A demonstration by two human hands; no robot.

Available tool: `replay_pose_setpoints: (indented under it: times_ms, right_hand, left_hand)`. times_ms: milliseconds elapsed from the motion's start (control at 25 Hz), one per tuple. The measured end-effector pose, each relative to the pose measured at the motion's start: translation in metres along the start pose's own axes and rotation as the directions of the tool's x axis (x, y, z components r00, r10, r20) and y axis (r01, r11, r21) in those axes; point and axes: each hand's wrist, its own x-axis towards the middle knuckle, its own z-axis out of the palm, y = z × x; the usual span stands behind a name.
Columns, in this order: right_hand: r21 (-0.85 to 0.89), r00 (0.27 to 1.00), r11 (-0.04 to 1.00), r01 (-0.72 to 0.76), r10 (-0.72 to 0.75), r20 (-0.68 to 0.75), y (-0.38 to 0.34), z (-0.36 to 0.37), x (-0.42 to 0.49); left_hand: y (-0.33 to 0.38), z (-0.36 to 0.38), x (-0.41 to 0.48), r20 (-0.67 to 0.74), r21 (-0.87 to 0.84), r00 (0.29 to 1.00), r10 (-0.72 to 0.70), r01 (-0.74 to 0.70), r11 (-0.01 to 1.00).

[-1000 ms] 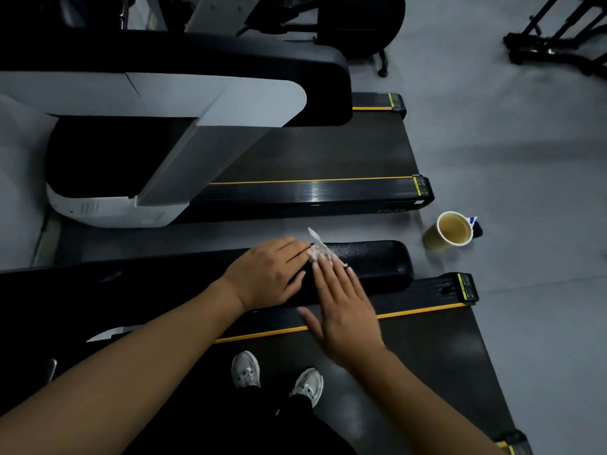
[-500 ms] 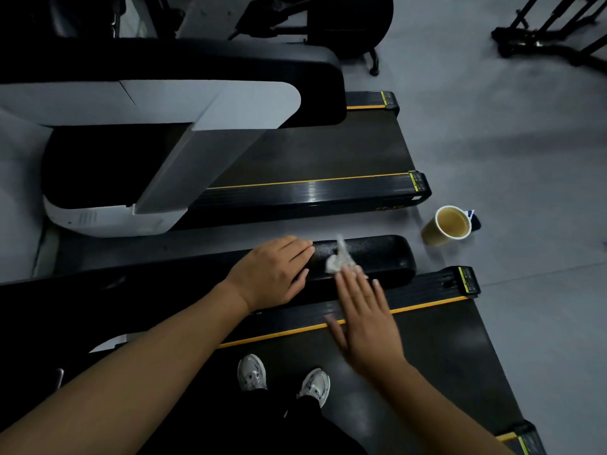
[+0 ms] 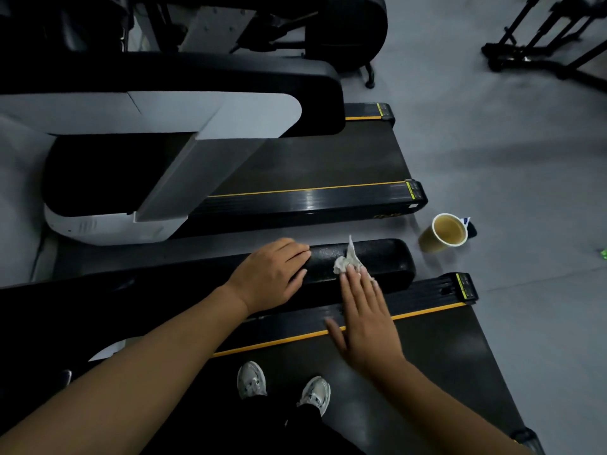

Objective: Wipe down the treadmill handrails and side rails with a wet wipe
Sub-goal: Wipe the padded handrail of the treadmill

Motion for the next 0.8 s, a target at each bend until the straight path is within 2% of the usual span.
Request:
replay_pose_setpoints:
  times_ms: [160,240,360,400,520,600,800]
  right_hand:
    - [0.018,0.966,0.969,0.246,-0.246,0.083,-0.058,0.001,0.015]
    - [-0.025,0.966,0.967,0.254,-0.251,0.065,-0.048,-0.001,0.018]
    - [-0.055,0.995,0.994,0.096,-0.096,0.012,-0.014,-0.004,0.009]
    - [-0.052,0.996,0.995,0.085,-0.085,0.007,-0.014,-0.004,0.009]
    - [-0.030,0.963,0.965,0.260,-0.257,0.075,-0.054,0.002,0.018]
    - [-0.040,0.949,0.949,0.313,-0.310,0.058,-0.065,0.003,0.023]
    - [-0.052,0.998,0.997,0.066,-0.066,-0.005,-0.020,-0.008,0.022]
  left_hand:
    - [-0.013,-0.012,-0.025,0.039,0.016,0.999,0.014,-0.014,1.000]
    - [-0.023,-0.020,-0.036,0.043,0.047,0.999,0.015,-0.017,0.999]
    - [-0.027,-0.023,-0.043,0.042,0.083,0.999,-0.005,0.001,0.997]
    - [-0.026,-0.022,-0.042,0.044,0.098,0.999,-0.009,0.005,0.995]
    - [-0.023,-0.022,-0.039,0.032,0.103,0.999,-0.015,0.011,0.995]
    - [-0.024,-0.023,-0.040,0.028,0.109,0.999,-0.015,0.012,0.994]
    - [-0.022,-0.025,-0.040,0.036,0.103,0.999,-0.016,0.013,0.995]
